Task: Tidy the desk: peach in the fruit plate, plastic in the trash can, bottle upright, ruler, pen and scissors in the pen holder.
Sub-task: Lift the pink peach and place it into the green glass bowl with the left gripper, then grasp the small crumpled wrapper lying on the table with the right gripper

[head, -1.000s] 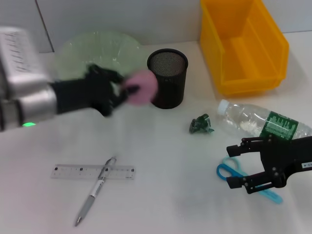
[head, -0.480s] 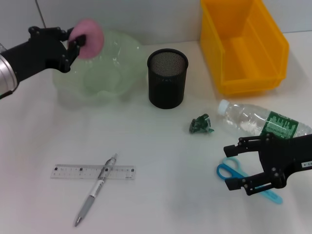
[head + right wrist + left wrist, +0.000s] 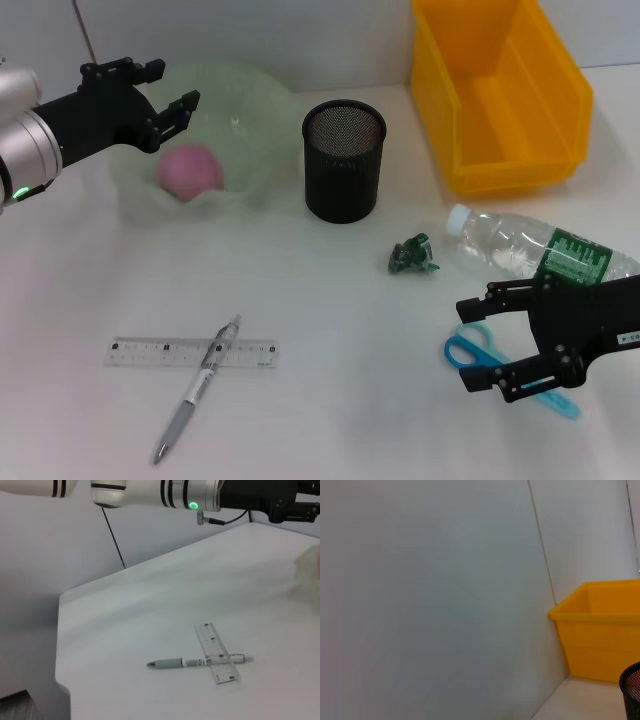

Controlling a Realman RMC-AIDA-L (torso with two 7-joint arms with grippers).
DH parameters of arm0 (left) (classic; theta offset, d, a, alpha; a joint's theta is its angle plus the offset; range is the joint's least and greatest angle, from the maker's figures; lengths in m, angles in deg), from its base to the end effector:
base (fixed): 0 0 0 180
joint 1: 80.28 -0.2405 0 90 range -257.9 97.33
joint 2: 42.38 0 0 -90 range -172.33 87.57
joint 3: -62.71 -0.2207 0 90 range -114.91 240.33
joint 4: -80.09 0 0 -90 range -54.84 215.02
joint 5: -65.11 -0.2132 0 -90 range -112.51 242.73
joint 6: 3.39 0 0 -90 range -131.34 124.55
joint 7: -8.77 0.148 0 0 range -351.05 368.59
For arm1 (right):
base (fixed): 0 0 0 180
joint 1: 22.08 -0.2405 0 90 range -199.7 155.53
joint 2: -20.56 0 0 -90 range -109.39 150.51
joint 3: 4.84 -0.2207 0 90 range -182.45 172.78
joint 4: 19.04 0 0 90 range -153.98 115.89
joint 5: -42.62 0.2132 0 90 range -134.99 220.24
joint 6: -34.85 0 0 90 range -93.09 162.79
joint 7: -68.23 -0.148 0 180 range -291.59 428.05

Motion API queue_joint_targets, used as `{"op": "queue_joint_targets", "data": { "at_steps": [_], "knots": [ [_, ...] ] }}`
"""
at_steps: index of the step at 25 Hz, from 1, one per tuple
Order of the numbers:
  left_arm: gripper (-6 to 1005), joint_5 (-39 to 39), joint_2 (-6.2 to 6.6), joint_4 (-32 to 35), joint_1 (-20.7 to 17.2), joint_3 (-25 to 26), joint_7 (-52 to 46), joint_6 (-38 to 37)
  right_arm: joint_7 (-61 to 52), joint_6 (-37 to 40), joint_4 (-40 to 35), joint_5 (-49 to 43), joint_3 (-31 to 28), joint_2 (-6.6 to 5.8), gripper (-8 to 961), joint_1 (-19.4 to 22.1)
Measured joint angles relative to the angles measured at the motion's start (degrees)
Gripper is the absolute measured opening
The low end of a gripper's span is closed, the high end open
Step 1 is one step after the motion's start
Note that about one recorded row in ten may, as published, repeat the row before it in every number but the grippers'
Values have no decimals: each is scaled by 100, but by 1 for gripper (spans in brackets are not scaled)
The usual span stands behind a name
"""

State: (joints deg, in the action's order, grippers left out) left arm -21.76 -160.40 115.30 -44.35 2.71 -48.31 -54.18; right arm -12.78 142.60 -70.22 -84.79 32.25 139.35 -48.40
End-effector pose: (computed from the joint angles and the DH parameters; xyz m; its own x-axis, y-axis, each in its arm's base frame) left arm -0.2052 0.4140 0.0136 0.9297 -0.0010 0.3684 0.2640 -0.6957 -0.6680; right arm 0.2457 0.2732 0.0462 0.8861 -0.3271 -0.3285 -0.3476 -0.9376 -0.0039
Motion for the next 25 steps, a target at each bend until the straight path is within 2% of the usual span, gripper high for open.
{"op": "queue_joint_targets", "data": {
  "at_steps": [5, 7, 10, 11, 13, 15, 16, 19, 25],
  "knots": [
    [505, 3, -4, 0, 11, -16, -6, -56, -4, -10, 0, 0, -35, 3, 785, 2],
    [571, -5, 2, 94, -63, -32, -101, -335, -93, -41, -34, 27, -77, 3, 784, 0],
    [670, -10, 8, 161, -135, -34, -183, -535, -674, -128, -339, 199, -191, 3, 783, -9],
    [703, -4, 27, 458, -442, -32, -371, -1258, -1258, -181, -688, 309, -208, 3, 783, -32],
    [752, 5, -12, 824, -987, -49, -490, -2194, -1554, -209, -869, 335, -206, 3, 782, -47],
    [801, 5, -12, 824, -987, -49, -490, -2194, -2142, -248, -1340, 361, -136, 3, 782, -95],
    [826, 12, -48, 903, -1403, -335, -492, -2597, -2845, -259, -1851, 293, 42, -5, 781, -182],
    [826, 35, -49, 820, -1651, -672, -399, -2692, -3990, -262, -2504, -47, 377, -49, 780, -431],
    [826, 111, -71, 715, -2007, -1208, -69, -3001, -5307, -230, -3102, -827, 1080, -121, 779, -915]
  ]
}}
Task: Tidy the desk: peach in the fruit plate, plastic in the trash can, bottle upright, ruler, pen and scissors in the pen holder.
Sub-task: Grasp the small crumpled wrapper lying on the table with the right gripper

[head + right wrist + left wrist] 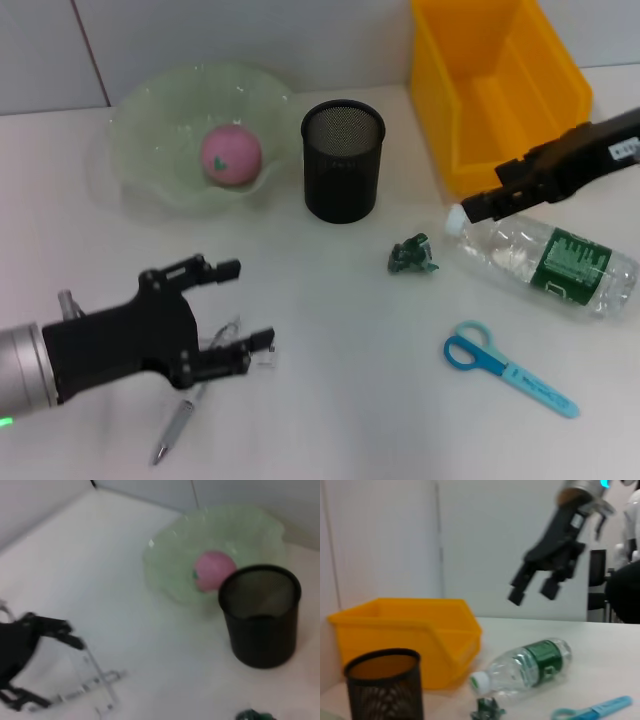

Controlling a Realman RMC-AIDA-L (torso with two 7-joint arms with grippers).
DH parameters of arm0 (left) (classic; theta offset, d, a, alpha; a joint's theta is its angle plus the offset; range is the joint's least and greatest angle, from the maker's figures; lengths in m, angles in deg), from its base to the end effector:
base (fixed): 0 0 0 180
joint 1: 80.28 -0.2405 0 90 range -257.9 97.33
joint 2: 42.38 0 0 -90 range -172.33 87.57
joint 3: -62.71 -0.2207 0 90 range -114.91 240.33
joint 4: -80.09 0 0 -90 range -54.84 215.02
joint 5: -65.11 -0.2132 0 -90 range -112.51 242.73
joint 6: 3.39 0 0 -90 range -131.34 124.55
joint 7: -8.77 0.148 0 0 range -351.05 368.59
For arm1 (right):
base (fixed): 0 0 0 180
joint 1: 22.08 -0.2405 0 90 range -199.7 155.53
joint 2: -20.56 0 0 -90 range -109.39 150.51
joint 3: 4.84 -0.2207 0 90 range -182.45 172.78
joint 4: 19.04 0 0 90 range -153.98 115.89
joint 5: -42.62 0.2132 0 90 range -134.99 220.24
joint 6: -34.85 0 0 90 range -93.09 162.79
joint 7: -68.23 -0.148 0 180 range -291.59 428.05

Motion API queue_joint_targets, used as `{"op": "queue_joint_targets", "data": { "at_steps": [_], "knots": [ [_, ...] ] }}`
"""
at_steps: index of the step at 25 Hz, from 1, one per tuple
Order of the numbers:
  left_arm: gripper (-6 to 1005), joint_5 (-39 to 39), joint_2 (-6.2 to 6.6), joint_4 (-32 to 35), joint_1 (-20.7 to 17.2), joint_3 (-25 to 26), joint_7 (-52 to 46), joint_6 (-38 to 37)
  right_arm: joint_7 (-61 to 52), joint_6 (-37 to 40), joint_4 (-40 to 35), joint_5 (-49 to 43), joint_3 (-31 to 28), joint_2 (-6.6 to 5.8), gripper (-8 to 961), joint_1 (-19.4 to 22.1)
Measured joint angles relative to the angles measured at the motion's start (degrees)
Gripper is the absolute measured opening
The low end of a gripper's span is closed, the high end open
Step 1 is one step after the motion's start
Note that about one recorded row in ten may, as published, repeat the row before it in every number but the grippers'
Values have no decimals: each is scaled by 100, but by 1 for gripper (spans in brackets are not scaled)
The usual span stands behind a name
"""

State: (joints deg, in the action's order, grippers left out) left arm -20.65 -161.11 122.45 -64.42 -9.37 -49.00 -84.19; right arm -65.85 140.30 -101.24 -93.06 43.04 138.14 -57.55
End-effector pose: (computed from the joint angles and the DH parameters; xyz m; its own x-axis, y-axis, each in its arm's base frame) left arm -0.2316 0.2782 -0.0226 0.8551 0.0346 0.5172 0.2036 -0.9400 -0.2737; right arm 0.1546 0.3364 0.1092 0.7556 -0.6422 -0.1290 -0.6501 -0.7112 -0.2676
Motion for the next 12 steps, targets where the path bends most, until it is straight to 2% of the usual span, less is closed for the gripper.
{"op": "queue_joint_targets", "data": {
  "at_steps": [1, 5, 6, 7, 8, 12],
  "knots": [
    [826, 12, 0, -20, -44, -44, 58, -44, -263, -8, -88, -313, 268, -2, 778, -177],
    [826, 56, 0, -44, -113, -73, 138, -149, -538, -65, -83, -793, 649, 5, 777, -476],
    [826, 100, -2, -67, -128, -83, 200, -306, -610, -205, -41, -1111, 844, 61, 777, -626],
    [826, 100, -2, -67, -128, -83, 200, -306, -610, -205, -41, -1111, 844, 61, 776, -626],
    [826, 103, -2, -69, -127, -85, 208, -340, -679, -422, 38, -1304, 1001, 121, 776, -721],
    [826, 105, -2, -71, -117, -89, 287, -389, -895, -694, 332, -1381, 1393, 134, 775, -836]
  ]
}}
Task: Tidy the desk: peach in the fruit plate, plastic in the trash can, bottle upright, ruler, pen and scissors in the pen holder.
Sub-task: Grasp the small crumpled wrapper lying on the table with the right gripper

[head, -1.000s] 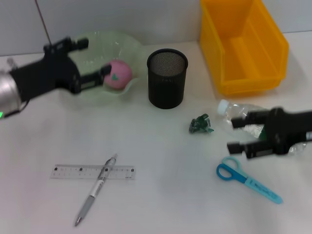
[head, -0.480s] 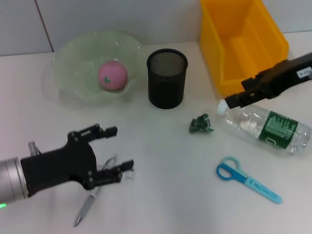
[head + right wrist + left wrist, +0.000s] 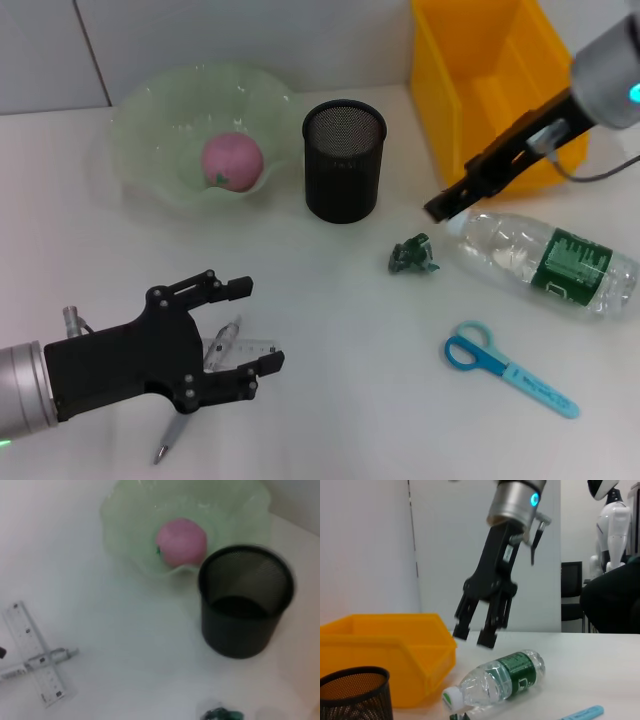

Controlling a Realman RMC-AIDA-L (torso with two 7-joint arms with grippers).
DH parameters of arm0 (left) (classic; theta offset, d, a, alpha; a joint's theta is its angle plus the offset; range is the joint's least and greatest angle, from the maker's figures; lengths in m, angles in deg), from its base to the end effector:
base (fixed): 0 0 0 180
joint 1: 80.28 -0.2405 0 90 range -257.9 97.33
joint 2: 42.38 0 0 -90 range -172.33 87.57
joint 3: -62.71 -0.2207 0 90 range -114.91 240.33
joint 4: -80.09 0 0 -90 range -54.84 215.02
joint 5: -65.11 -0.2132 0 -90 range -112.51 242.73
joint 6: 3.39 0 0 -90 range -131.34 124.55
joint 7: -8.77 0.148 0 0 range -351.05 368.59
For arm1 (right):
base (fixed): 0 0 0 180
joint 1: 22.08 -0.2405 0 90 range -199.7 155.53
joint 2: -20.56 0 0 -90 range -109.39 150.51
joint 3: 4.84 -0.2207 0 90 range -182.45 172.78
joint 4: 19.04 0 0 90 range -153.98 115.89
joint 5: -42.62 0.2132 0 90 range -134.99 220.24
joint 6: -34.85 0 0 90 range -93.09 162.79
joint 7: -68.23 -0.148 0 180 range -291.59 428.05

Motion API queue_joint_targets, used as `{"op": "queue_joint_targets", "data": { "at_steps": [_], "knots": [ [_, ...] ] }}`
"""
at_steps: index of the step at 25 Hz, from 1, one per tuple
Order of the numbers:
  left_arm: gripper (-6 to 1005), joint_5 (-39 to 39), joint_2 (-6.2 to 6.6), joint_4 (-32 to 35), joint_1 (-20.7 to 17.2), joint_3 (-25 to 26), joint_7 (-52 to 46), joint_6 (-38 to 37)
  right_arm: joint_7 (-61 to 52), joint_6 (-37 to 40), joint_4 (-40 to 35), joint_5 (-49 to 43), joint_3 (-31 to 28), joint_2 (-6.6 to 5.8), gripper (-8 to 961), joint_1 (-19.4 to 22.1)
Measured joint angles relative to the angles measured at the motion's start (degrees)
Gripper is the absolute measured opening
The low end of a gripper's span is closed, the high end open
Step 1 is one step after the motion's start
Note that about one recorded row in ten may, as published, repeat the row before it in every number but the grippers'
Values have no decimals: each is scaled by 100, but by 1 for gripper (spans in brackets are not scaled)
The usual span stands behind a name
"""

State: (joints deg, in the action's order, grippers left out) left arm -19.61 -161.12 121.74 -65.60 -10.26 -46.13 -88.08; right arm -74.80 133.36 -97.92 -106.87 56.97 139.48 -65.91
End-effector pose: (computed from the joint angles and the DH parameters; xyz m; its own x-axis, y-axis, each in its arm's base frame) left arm -0.2301 0.2638 -0.0245 0.8379 0.0030 0.5459 0.1618 -0.9564 -0.2432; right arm 0.1208 0.3643 0.0663 0.7597 -0.6445 0.0864 -0.5608 -0.7166 -0.4147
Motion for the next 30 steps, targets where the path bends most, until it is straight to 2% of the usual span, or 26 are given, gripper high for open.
{"op": "queue_joint_targets", "data": {
  "at_steps": [4, 9, 19, 30],
  "knots": [
    [826, 0, -7, 0, 17, -58, 59, -70, -307, -571, 416, -270, 830, 16, 773, -74],
    [826, 1, -9, 1, 35, -77, 60, -74, -534, -1139, 873, -292, 1385, 23, 772, -117],
    [826, 0, -9, 0, 52, -127, 135, -74, -600, -1681, 1944, -312, 1644, 35, 768, -500],
    [826, 5, -8, 0, 51, -139, 138, -68, -682, -2065, 2514, -520, 1650, 35, 765, -744]
  ]
}}
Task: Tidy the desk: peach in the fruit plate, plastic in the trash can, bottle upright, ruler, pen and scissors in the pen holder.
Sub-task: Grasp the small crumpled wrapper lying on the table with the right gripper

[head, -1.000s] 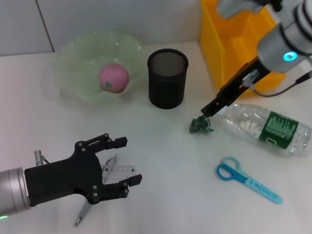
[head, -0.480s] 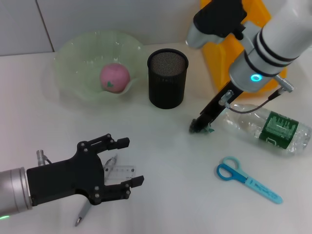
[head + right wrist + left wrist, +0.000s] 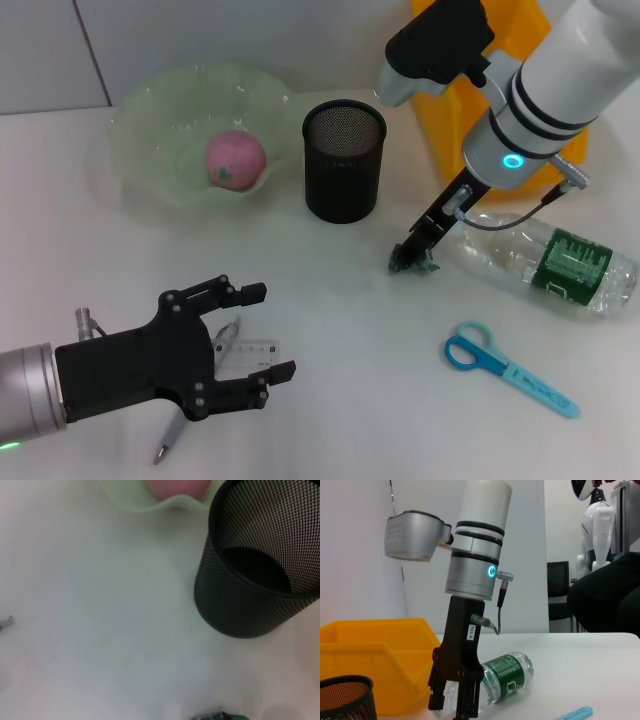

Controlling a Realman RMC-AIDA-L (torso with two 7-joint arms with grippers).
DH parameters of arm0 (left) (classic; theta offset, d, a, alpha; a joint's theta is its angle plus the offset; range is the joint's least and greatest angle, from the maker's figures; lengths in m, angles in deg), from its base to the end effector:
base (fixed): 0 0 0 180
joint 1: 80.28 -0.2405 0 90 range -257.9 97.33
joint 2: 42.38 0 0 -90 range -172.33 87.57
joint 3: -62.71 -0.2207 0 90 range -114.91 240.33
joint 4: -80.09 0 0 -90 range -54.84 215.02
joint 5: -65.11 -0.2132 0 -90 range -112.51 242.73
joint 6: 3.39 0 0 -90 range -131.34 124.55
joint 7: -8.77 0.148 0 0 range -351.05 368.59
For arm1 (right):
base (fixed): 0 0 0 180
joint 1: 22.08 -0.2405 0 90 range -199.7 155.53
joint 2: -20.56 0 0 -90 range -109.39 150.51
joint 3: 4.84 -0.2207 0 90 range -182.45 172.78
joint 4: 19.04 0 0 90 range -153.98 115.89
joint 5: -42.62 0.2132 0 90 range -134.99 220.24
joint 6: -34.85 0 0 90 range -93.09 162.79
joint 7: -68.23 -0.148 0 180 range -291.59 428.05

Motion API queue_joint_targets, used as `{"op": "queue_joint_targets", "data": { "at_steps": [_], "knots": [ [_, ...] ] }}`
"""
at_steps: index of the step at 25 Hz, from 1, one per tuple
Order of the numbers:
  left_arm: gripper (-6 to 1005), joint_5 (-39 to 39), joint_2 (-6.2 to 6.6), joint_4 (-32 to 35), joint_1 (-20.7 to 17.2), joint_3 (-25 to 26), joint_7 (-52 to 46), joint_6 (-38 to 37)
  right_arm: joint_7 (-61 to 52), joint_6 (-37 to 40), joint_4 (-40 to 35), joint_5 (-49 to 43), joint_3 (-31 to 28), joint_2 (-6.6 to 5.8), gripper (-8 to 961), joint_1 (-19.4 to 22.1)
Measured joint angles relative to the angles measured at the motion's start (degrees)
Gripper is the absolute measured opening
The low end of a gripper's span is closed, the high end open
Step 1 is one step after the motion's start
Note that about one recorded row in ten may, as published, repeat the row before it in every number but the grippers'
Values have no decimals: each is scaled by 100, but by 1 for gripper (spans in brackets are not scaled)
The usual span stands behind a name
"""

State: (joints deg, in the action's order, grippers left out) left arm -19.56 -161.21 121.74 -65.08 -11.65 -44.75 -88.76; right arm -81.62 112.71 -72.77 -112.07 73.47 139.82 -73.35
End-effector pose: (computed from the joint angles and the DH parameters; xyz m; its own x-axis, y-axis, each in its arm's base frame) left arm -0.2246 0.2616 -0.0288 0.8391 -0.0282 0.5433 0.1160 -0.9664 -0.2293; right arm 0.1447 0.3876 -0.0213 0.7019 -0.6645 0.2564 -0.4935 -0.7133 -0.4977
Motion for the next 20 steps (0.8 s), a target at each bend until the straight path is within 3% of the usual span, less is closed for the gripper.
{"op": "queue_joint_targets", "data": {
  "at_steps": [20],
  "knots": [
    [827, 4, 0, -6, 0, -1, 32, -6, 34, -350, 638, 16, 33, 0, 758, -248]
  ]
}}
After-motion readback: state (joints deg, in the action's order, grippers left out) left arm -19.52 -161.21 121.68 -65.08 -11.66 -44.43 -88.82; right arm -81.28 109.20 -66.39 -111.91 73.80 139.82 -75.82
